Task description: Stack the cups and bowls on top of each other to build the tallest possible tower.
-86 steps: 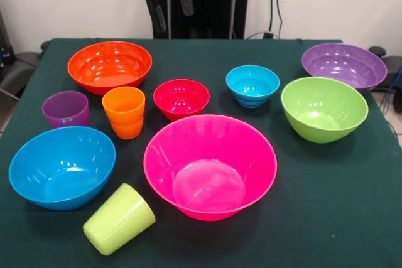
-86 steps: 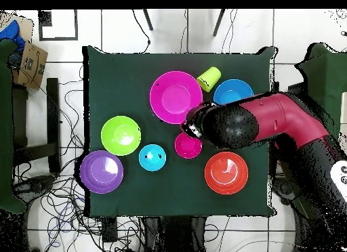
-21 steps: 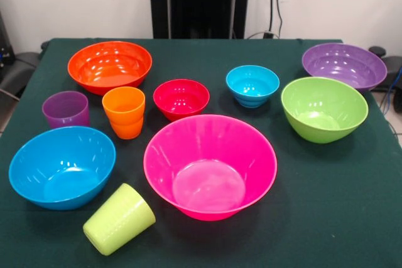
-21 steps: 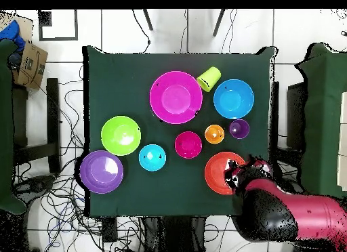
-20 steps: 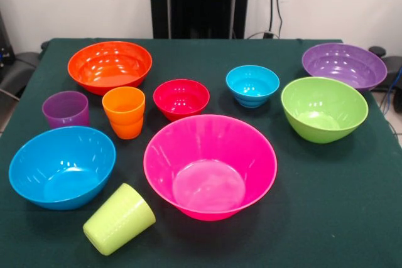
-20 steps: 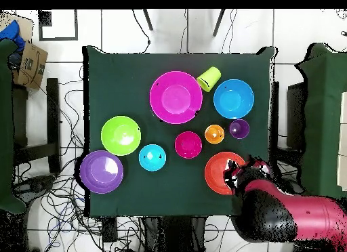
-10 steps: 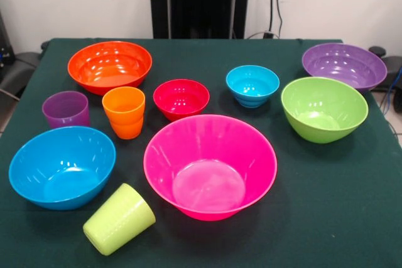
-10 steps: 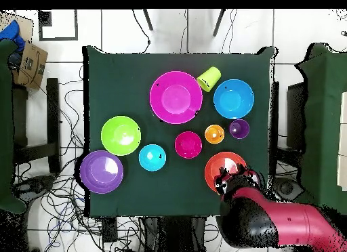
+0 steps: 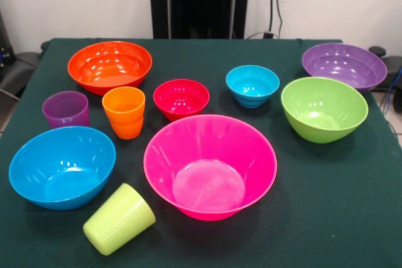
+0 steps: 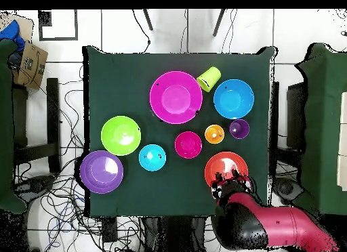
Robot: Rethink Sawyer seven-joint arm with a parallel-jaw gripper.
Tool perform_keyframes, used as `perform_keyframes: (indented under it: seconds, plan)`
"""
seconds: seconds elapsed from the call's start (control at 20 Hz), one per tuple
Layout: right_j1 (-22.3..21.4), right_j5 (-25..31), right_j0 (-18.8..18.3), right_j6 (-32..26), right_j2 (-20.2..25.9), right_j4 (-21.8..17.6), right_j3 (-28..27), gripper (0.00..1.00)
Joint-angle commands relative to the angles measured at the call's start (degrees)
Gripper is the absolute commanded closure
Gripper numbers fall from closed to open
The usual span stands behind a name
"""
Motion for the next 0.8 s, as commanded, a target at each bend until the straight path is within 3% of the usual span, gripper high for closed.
perform_keyframes:
  seconds: [0.05, 0.15, 0.8]
  plan:
    - [7.1, -3.5, 5.0, 8.8, -8.7, -6.2, -0.7, 0.0]
    - [8.8, -6.3, 4.2, 7.4, -7.9, -6.1, -1.2, 0.0]
    - [18.9, -10.6, 6.6, 5.5, -12.6, -7.1, -6.6, 0.0]
